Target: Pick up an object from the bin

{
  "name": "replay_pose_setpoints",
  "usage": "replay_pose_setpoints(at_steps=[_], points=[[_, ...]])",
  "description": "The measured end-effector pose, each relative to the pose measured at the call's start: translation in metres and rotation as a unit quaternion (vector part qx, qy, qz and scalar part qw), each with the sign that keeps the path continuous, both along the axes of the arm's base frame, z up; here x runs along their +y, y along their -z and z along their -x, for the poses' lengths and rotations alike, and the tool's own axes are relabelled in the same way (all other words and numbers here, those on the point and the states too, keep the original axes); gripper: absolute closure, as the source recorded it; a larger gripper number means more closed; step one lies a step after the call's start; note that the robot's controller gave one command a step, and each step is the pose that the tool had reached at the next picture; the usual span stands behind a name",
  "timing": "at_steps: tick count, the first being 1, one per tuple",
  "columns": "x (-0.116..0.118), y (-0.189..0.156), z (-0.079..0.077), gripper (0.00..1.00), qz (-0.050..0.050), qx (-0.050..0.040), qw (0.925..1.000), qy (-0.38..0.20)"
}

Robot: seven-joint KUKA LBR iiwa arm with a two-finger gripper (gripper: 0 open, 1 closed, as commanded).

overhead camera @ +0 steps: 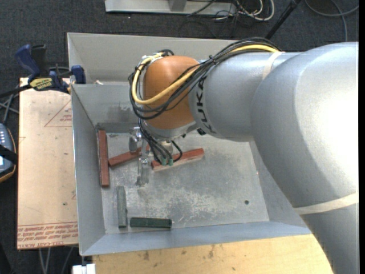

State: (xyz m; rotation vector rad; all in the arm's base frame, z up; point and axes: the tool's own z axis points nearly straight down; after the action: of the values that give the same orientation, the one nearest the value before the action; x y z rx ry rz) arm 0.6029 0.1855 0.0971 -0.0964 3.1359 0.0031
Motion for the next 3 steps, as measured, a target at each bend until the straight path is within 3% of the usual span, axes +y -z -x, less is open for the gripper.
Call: replay_pose_setpoints(at_steps=[1,2,3], points=[[0.0,0.013,0.002,0.0,0.0,0.0027,1.0,0.005],[0.031,0.024,0.017,1.0,0.001,-0.002,0.9801,-0.198],[0.031,0.024,0.017,1.0,0.001,-0.0019,0.9803,-0.198]])
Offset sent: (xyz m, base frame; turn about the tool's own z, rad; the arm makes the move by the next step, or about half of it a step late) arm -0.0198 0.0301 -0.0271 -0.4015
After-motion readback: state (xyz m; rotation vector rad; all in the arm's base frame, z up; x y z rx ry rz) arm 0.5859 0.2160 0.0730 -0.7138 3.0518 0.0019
